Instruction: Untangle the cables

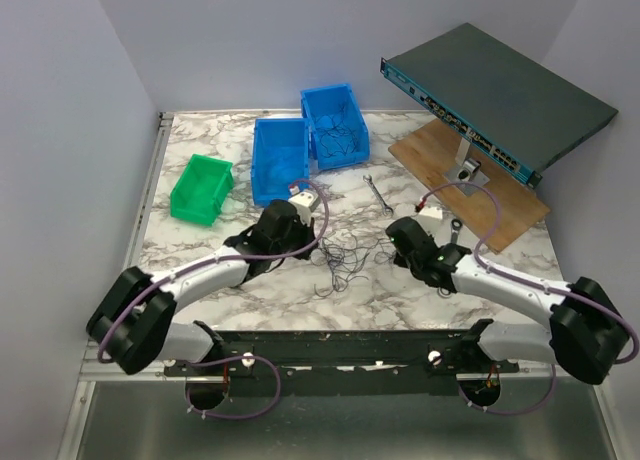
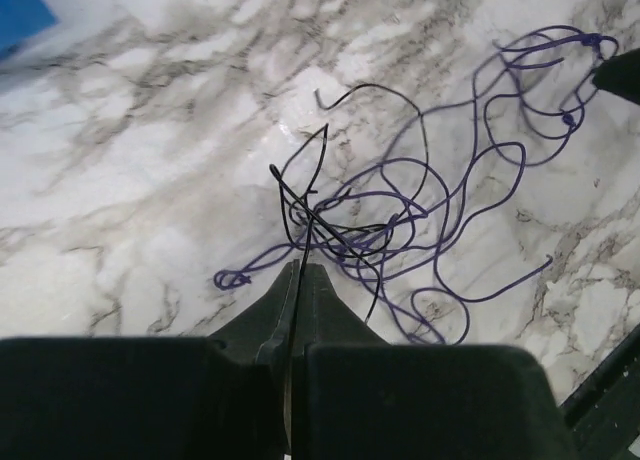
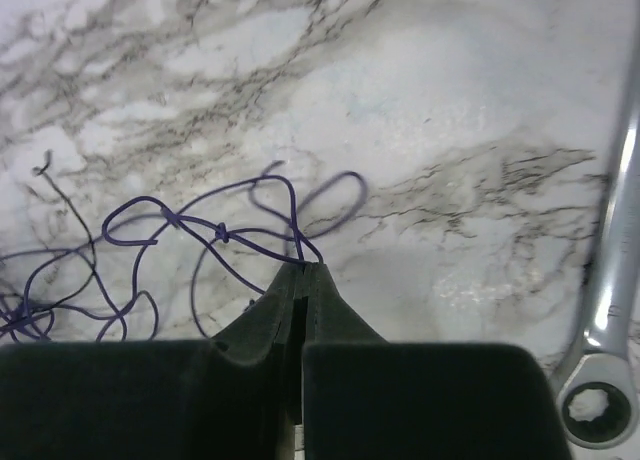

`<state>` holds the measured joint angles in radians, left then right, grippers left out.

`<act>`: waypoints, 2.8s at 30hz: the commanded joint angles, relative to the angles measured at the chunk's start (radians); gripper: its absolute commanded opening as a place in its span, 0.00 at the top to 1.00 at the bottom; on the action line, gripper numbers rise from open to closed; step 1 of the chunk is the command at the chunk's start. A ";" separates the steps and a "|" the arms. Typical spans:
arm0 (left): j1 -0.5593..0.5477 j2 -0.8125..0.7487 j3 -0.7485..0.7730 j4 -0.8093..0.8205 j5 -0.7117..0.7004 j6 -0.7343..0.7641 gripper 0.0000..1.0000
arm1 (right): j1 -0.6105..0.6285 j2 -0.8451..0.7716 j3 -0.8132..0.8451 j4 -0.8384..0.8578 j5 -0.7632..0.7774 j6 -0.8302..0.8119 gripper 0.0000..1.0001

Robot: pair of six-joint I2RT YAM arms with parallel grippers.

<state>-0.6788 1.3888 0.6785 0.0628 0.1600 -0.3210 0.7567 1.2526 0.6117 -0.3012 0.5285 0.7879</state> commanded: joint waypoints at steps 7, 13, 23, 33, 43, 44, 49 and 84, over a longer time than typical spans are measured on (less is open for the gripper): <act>0.060 -0.416 -0.234 0.055 -0.559 -0.154 1.00 | -0.012 -0.342 -0.020 -0.250 0.438 0.264 0.99; 0.082 -0.596 -0.304 -0.017 -0.777 -0.234 1.00 | -0.013 -0.434 0.060 -0.429 0.597 0.320 0.99; 0.089 -0.631 -0.311 -0.069 -0.881 -0.293 1.00 | -0.014 -0.511 0.192 -0.566 0.672 0.355 0.99; 0.087 -0.580 -0.327 0.138 -0.522 -0.108 1.00 | -0.013 -0.615 0.171 -0.167 0.303 -0.122 0.99; 0.063 -0.576 -0.363 0.333 -0.119 0.015 0.34 | -0.013 -0.473 0.275 -0.082 -0.147 -0.276 0.99; 0.061 -0.573 -0.373 0.364 -0.060 0.023 0.29 | -0.013 -0.456 0.290 -0.077 -0.180 -0.282 0.99; 0.049 -0.479 -0.373 0.505 0.172 0.038 0.18 | -0.013 -0.401 0.348 -0.045 -0.287 -0.275 0.99; 0.240 -0.022 -0.088 0.160 0.064 -0.172 1.00 | -0.013 -0.552 0.412 -0.493 0.640 0.086 0.99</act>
<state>-0.5831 1.4528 0.6994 0.1303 0.1795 -0.3416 0.7452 0.7387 1.1145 -0.5770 0.8371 0.7227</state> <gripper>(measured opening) 0.014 0.026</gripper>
